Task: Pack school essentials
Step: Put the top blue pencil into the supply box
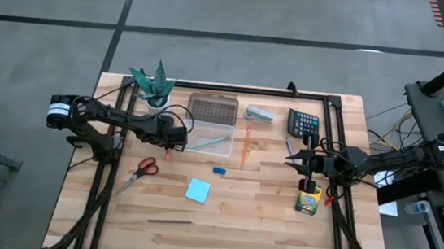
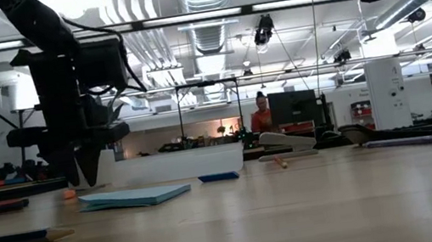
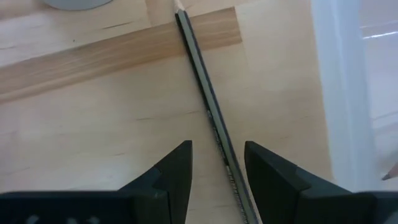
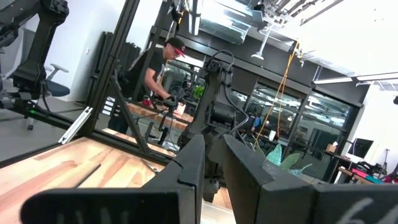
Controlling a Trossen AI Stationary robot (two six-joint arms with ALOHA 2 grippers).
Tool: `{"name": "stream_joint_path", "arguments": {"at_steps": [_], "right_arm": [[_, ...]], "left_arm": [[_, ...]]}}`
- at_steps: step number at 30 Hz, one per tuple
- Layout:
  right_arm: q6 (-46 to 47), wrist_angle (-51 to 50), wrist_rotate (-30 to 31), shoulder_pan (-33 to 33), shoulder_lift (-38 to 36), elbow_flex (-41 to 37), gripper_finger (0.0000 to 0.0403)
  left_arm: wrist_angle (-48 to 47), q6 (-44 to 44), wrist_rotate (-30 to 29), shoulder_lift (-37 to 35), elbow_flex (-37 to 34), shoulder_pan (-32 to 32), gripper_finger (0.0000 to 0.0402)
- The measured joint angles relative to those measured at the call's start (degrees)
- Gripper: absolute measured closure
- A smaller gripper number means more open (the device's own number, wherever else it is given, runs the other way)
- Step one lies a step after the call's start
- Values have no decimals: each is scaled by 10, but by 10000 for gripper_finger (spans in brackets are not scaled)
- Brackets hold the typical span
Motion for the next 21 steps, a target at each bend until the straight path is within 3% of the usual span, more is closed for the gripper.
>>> {"name": "stream_joint_path", "arguments": {"at_steps": [16,21], "right_arm": [[0,0,0,0,0,0,355],[0,0,0,0,0,0,355]], "left_arm": [[34,-29,-1,-2,-36,0,272],[35,-31,0,-2,-36,0,300]]}}
